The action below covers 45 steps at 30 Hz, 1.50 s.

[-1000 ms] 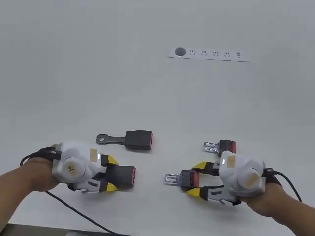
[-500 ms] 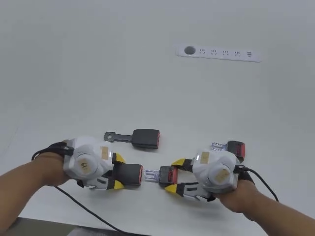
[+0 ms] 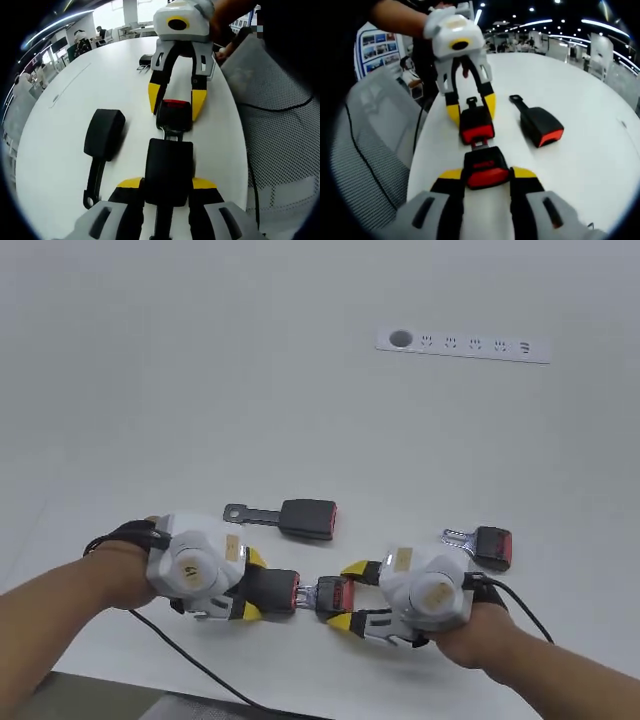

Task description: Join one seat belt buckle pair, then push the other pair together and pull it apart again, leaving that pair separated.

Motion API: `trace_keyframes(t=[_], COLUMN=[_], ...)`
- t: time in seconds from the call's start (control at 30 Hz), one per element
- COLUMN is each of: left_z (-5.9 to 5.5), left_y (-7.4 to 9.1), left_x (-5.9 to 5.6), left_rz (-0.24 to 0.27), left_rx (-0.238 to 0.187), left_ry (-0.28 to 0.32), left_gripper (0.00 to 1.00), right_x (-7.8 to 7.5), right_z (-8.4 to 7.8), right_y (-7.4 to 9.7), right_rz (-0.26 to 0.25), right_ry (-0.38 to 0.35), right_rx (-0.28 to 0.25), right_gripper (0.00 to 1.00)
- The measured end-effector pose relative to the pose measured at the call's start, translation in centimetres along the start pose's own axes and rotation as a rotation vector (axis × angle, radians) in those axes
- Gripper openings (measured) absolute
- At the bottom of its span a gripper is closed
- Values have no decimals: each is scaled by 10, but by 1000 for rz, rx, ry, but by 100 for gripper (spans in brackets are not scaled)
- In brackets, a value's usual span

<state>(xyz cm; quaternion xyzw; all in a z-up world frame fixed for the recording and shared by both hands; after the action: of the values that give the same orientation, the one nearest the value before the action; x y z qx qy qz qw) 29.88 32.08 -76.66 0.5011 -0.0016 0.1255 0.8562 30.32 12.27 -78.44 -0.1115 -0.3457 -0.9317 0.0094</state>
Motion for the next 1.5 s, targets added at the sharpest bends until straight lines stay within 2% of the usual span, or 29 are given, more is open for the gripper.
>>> trace_keyframes(t=[0.2,0.4,0.47,0.63,0.8,0.83,0.87,0.9,0.93,0.97,1.03,1.33,1.5], left_z=[3,2,2,3,3,2,3,3,2,3,3,1,-2], left_y=[-1,-1,-1,-1,-1,-1,-1,-1,0,-1,-1,-1,-1], left_x=[1,2,3,2,2,2,2,2,1,1,1,2,4], left_rz=[-12,-21,-24,-23,-23,-23,-24,-24,-31,-27,-28,-28,-23], left_rx=[12,5,6,8,5,5,7,9,20,13,15,3,-26], left_ry=[-39,-53,-56,-51,-48,-49,-51,-53,-50,-53,-56,-51,-31], left_gripper=[35,34,34,34,34,34,34,34,34,34,34,35,35], right_x=[-2,-3,-3,-3,0,2,2,3,2,4,2,4,4], right_z=[6,12,14,13,14,16,17,20,19,20,19,19,19], right_y=[-5,-9,-9,-9,-11,-15,-18,-22,-19,-21,-19,-20,-20], right_rz=[11,25,24,21,-4,0,-1,-11,-42,-16,-15,-27,-31], right_ry=[1,13,24,19,10,-21,-23,-7,0,14,-2,3,5], right_rx=[22,41,62,61,63,29,20,34,70,66,47,51,46], right_gripper=[34,34,34,34,34,34,34,34,34,34,34,35,35])
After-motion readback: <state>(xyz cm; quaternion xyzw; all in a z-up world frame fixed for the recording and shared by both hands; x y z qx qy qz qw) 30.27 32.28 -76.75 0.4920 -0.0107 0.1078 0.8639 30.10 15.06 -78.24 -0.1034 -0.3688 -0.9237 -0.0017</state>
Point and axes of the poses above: the centre of the closed fingertips' face, and the gripper's own axes: y roughly backward along the fingers, x roughly to its left, z roughly out of its top, the point moved 10 cm from there along y, roughly backward along the fingers, and after that the axes turned 9 degrees about z, right-handed, at the moved point
